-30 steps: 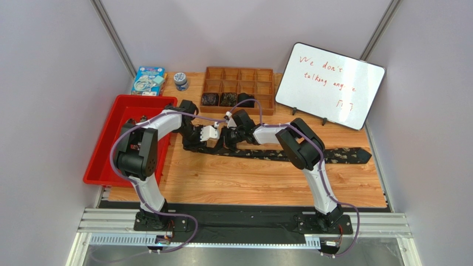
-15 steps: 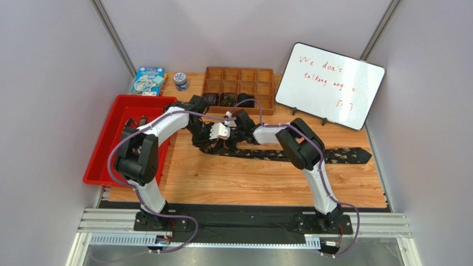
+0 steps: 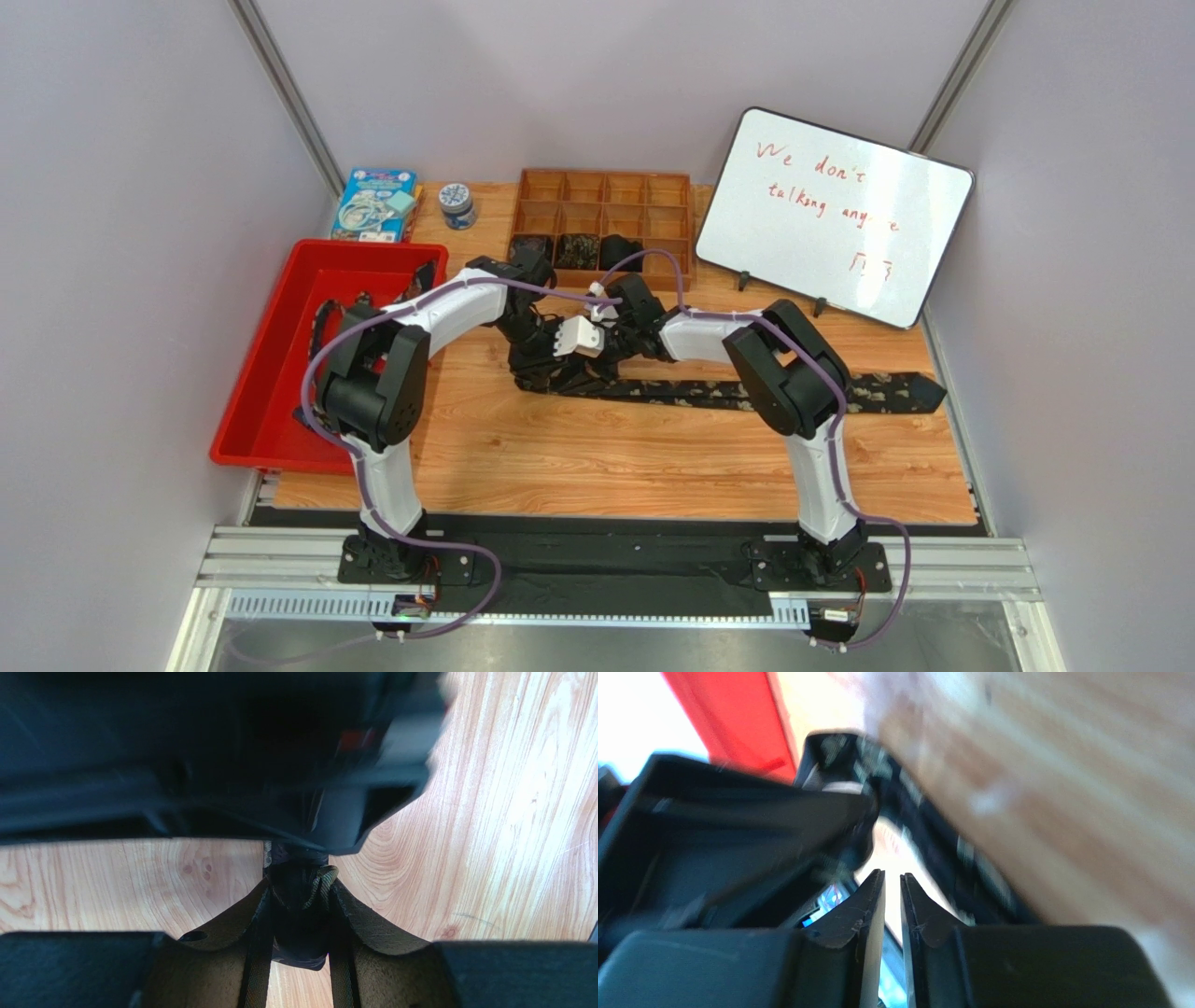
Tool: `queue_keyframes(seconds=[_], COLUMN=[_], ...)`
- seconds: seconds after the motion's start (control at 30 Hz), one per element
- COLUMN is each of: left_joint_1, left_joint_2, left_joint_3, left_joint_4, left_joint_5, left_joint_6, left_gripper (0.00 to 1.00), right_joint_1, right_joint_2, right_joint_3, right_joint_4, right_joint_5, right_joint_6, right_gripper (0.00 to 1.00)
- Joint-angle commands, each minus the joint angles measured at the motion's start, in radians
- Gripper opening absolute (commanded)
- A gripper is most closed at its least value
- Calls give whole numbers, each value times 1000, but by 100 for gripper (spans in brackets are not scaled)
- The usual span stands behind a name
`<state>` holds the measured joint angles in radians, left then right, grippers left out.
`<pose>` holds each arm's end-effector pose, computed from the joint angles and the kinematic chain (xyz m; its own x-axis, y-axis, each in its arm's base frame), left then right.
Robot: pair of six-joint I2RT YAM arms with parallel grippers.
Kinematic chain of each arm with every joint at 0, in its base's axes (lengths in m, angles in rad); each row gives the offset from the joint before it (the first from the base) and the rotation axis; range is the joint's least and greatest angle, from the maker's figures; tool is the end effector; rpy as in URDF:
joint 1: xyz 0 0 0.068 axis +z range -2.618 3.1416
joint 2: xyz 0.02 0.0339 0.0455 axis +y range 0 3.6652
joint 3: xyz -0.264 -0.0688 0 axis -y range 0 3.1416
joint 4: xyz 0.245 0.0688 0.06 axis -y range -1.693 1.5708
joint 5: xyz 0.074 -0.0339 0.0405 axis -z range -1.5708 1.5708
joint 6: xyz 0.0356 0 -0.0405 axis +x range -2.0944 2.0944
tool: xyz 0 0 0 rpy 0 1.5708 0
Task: Roll the ties
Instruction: Roll the tie at the center of the board.
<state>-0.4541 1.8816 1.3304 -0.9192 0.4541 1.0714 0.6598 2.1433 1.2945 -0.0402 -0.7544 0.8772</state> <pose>0.3090 -0.1682 0.1822 -0.0475 0.9010 -0.4311 0.9926 -0.0056 -0.1210 0.3271 0.2846 0.1136 -0.9979 -0.0650 0.0060 -0.0318 0.5649 0.8245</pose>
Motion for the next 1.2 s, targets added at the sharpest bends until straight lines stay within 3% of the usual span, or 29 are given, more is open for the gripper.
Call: queue_keyframes(seconds=[0.0,0.17,0.3,0.53,0.7,0.97,1.17], left_joint_1=[0,0,0,0,0,0,0], left_joint_2=[4,-1,-1,7,14,30,34], left_joint_3=[10,13,13,15,26,27,29], left_joint_4=[17,19,20,20,22,17,19], left_joint_5=[41,58,67,70,78,81,92], left_joint_6=[-5,-10,-10,-16,-24,-24,-33], left_gripper=[37,37,38,38,38,38,38], right_joint_1=[-31,-42,-42,-32,-19,-9,-9], right_joint_2=[-115,-114,-88,-65,-45,3,21], right_joint_3=[-31,-27,-50,-100,-90,-87,-96], right_joint_4=[-30,-4,100,284,301,361,370], right_joint_5=[-43,-25,-10,-11,-5,9,18], right_joint_6=[-18,-29,58,172,181,226,247], right_gripper=[24,28,39,43,45,41,24])
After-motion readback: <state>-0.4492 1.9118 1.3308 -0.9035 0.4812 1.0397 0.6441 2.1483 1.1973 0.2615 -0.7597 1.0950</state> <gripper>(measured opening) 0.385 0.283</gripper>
